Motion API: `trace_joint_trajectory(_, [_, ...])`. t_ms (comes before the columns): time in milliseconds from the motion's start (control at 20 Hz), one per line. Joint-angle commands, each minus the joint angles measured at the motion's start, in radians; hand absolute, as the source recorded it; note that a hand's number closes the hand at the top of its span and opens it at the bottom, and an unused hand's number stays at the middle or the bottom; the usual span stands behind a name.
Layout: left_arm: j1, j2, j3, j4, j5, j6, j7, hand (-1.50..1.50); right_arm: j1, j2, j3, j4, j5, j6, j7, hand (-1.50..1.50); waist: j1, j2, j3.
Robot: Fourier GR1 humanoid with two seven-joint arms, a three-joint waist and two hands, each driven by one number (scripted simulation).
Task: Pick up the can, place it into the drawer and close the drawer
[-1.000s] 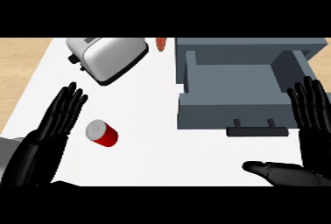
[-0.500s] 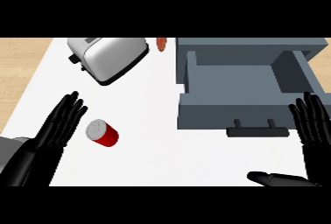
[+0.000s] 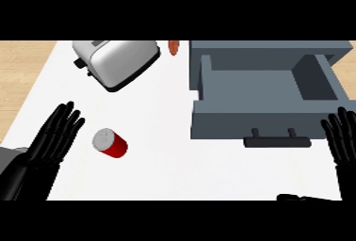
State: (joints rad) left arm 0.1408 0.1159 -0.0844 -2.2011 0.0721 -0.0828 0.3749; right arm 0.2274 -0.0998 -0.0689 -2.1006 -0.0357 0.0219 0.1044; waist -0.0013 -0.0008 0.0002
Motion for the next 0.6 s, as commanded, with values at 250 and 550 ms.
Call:
trace_joint_trajectory(250, [-0.028, -0.012, 0.061, 0.216, -0.009, -0.054, -0.167, -1.5, 0.022, -0.008, -0.062, 0.044, -0.032, 0.066, -0.06, -1.5, 0.0, 0.001, 0.0])
trace_joint_trajectory(550, [-0.155, -0.063, 0.043, 0.377, -0.075, -0.007, -0.207, -1.5, 0.017, 0.018, -0.06, 0.092, 0.0, 0.071, -0.1, -1.5, -0.004, 0.002, 0.0])
